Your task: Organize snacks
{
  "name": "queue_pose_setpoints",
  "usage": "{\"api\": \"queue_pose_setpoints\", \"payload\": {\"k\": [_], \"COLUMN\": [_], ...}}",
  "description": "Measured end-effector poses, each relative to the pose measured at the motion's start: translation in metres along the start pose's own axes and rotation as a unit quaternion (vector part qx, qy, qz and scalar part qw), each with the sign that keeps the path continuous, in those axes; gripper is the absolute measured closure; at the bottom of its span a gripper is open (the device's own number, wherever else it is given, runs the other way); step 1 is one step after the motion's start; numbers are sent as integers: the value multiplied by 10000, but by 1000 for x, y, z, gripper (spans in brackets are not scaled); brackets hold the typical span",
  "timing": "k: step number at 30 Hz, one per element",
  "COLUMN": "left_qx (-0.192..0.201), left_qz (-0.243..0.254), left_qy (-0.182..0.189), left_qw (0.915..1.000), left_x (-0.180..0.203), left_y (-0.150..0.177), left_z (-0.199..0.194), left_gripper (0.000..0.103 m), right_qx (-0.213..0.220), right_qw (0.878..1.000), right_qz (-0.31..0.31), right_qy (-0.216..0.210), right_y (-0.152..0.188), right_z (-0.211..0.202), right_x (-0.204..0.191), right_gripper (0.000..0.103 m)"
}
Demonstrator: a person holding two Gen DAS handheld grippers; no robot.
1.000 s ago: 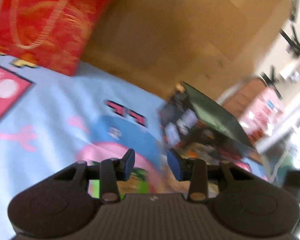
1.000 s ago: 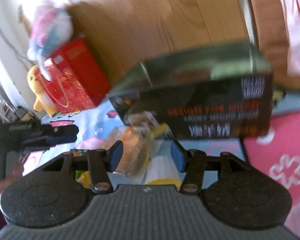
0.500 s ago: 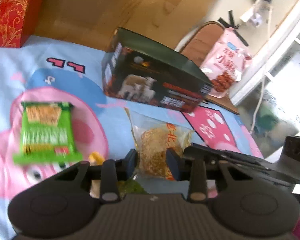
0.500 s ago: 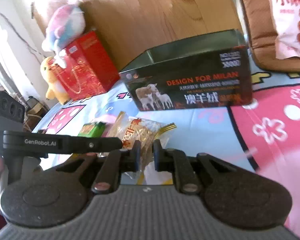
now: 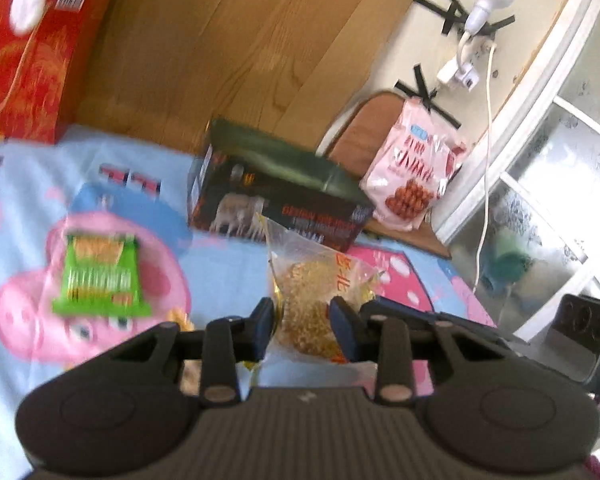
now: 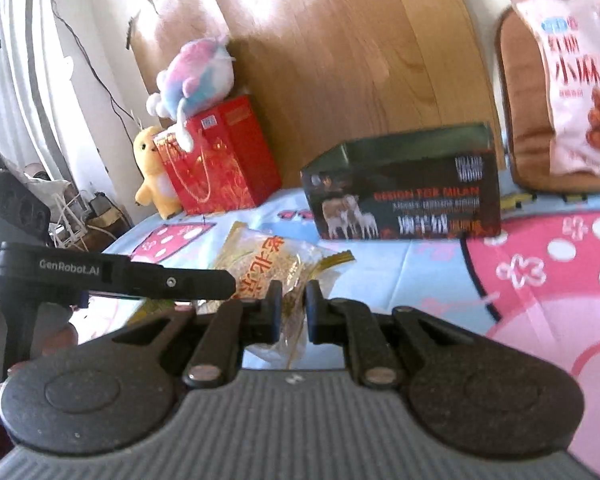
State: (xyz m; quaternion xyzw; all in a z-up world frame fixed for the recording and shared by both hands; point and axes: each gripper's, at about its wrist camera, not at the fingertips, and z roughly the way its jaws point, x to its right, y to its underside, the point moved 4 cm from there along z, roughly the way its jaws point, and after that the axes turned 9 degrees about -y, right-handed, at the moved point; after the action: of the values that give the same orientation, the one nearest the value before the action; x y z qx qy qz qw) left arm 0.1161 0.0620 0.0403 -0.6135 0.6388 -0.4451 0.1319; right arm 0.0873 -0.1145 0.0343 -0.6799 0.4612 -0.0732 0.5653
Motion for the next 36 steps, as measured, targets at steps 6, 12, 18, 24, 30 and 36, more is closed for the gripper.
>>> {"api": "queue_pose_setpoints", "payload": {"k": [6,12,18,24,30,36], "left_qx": [473,359,224,86,342,492], "left_qz": [392,300,47,3,-43,-161], "left_qy": [-77,-168,-342,-565,-389,-881], "left_qw": [9981,9988,9992,9984,9986,9948], "left_x": [25,31,19,13,4,-63], "left_y": [-56,-98,-107,-115,-111,-76], "left_z": [19,81,124,143,107,28], "left_gripper": [72,70,70,72,72,71], "right_qx": [617,820,728,625,949,457], "right_qw": [9974,9944,9933,9918,9857,9979], "right_qz": [-308,-237,-103,-252,-22,102], "right_qy": [217,630,888,1082,1395,442], "right_y": [-44,-82,-86,-92,-94,-60], "right_z": [5,30,60,76,62,40], "right_x": [11,52,86,92,94,45], "right_gripper": [88,88,88,86,82,75]}}
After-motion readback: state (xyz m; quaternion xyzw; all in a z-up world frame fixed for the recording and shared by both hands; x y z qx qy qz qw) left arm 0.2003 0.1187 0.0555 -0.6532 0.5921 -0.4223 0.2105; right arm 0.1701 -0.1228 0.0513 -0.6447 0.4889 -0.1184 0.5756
